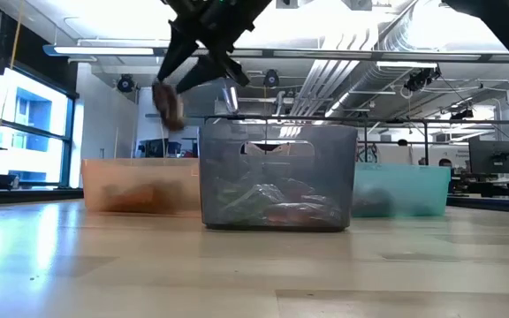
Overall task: Sort candy by brand, put in halloween buckets
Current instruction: Put the brown chocolate bar into the orange bin, then return to Home Position
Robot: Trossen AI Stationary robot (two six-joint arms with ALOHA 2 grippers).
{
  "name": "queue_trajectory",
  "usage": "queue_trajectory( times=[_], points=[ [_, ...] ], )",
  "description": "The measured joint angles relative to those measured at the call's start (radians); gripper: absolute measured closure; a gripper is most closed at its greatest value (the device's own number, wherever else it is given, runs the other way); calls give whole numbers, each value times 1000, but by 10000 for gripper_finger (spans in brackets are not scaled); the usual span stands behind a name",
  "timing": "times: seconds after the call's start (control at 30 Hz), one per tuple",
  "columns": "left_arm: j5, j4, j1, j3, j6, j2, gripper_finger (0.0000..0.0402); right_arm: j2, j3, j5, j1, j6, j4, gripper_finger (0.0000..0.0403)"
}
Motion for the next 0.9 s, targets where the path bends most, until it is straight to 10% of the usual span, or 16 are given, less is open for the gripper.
queue_trajectory(
  times=[0.23,0.5,0.9],
  points=[
    [-17,-1,1,0,46,-4,190,0,0,-89,-33,-41,-25,181],
    [-95,15,56,0,151,-10,190,-80,0,-24,-8,-129,-283,171],
    [182,415,385,-402,109,-88,190,-310,0,249,91,-40,-726,171]
  ],
)
